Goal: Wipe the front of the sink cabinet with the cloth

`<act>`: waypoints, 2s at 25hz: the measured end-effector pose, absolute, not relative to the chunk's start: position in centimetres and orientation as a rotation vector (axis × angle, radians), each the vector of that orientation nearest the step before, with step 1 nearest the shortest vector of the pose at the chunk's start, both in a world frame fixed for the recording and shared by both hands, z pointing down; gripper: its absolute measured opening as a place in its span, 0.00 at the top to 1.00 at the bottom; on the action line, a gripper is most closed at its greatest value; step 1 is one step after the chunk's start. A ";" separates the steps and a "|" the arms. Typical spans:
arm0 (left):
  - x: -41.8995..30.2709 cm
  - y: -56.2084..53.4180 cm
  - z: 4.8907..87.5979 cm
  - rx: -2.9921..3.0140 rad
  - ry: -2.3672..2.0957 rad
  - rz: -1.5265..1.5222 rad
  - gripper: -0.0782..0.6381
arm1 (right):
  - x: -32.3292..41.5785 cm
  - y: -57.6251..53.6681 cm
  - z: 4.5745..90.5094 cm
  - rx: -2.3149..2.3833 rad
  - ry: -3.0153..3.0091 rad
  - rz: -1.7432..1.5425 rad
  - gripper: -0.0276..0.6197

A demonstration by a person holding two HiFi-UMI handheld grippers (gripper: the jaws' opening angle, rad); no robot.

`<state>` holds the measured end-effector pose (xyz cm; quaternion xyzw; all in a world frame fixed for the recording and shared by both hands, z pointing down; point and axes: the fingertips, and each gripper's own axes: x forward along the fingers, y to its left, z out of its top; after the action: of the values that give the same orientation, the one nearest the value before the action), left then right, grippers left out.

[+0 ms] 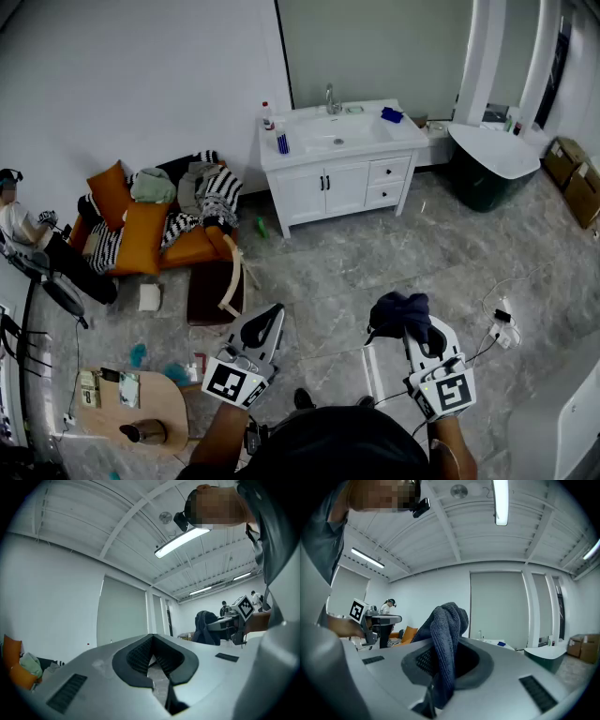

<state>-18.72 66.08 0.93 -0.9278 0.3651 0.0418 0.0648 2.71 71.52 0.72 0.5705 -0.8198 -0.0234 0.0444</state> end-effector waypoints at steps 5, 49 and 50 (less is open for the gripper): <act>-20.5 65.7 1.5 -2.810 1.103 0.139 0.89 | 1.2 71.1 1.7 1.746 -2.497 -0.086 0.89; -12.7 48.6 5.6 -2.776 1.210 0.017 0.89 | 9.4 53.8 5.8 1.710 -2.556 0.051 0.89; -12.2 48.1 5.4 -2.765 1.226 0.014 0.89 | 9.7 52.9 5.8 1.695 -2.573 0.039 0.89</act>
<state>-12.24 48.06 5.43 -0.9126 0.4047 0.0047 0.0583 9.72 52.89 5.77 0.5497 -0.8347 0.0127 0.0300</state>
